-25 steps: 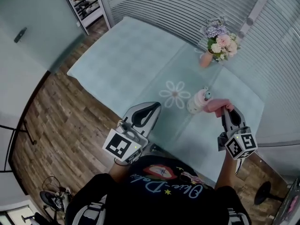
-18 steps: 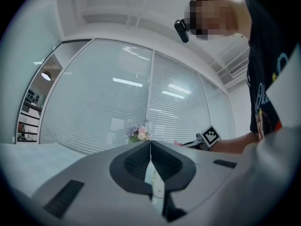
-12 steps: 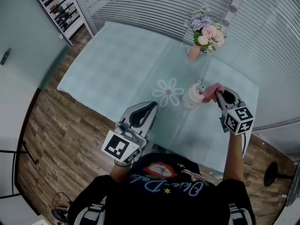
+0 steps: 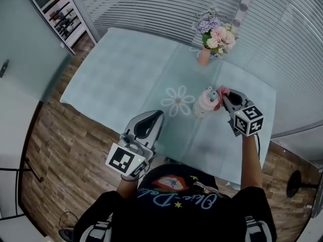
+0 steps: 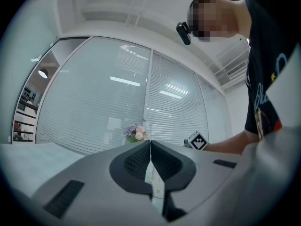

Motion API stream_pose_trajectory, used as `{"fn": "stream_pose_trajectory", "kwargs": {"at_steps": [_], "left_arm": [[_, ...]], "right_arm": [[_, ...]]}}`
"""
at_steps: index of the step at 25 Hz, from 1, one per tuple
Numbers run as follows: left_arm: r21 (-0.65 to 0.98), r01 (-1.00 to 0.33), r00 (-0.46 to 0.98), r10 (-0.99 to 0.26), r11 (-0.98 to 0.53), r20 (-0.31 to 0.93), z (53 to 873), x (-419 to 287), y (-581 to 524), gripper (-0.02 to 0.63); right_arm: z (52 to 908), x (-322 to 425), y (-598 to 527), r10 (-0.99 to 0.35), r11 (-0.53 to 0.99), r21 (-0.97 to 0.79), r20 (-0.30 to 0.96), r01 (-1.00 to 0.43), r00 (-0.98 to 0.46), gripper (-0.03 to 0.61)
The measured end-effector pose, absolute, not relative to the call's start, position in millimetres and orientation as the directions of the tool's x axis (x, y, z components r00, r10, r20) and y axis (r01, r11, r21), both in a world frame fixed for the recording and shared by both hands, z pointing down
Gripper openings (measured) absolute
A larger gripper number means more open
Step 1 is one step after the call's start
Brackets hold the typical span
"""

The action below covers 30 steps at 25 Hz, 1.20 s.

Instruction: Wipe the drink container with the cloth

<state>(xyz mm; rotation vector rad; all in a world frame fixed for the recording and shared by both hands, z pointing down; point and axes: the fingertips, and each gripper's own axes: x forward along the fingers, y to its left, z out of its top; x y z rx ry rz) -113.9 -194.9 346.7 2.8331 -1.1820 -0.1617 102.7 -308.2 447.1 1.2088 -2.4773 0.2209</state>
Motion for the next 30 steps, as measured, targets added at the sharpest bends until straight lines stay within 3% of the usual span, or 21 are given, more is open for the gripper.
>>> {"fn": "stream_pose_trajectory", "kwargs": {"at_steps": [10, 30], "left_arm": [[0.09, -0.723, 0.68, -0.729, -0.684, -0.076, 344.4, -113.4, -198.9, 0.005], [0.086, -0.774, 0.624, -0.779, -0.627, -0.062, 351.1, -126.6, -200.7, 0.005]], "right_arm": [[472.8, 94.7, -318.1, -0.657, 0.683, 0.045, 0.475, -0.729, -0.586, 0.026], [554.9, 99.9, -322.7, -0.599, 0.631, -0.021, 0.622, -0.775, -0.505, 0.025]]}}
